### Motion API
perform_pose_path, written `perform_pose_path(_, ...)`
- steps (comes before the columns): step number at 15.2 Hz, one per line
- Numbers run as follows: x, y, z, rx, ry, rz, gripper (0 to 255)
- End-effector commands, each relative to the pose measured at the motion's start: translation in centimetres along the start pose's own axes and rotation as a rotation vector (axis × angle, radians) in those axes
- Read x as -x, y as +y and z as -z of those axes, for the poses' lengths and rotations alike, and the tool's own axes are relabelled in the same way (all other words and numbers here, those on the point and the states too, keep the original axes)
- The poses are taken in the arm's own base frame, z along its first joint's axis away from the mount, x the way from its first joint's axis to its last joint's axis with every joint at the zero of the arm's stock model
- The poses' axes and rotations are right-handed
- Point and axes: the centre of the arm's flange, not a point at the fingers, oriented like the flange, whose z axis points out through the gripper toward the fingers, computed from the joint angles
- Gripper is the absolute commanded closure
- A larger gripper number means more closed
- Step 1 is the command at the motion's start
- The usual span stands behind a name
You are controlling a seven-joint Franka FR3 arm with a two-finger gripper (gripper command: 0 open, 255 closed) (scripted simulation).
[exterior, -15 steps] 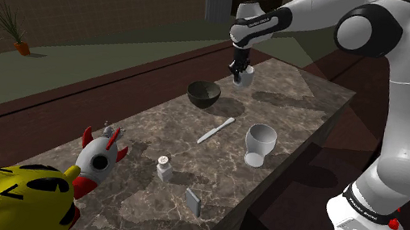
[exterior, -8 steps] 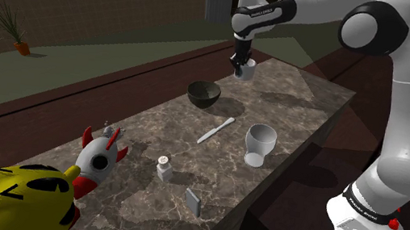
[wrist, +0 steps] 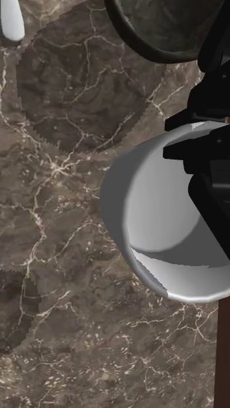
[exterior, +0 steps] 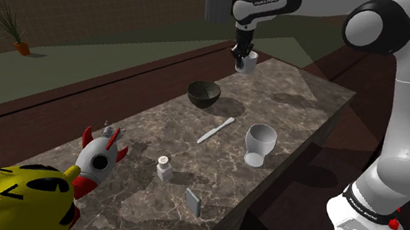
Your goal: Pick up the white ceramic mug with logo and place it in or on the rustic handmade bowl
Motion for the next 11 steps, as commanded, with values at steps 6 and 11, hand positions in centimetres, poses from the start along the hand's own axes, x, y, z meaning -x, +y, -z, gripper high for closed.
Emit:
perform_pose_path(6,-1.3,-5.0,1.8,0.000,0.000,0.000,255)
perform_pose_path(11,-2.8,-11.3,2.5,0.000,0.000,0.000,255)
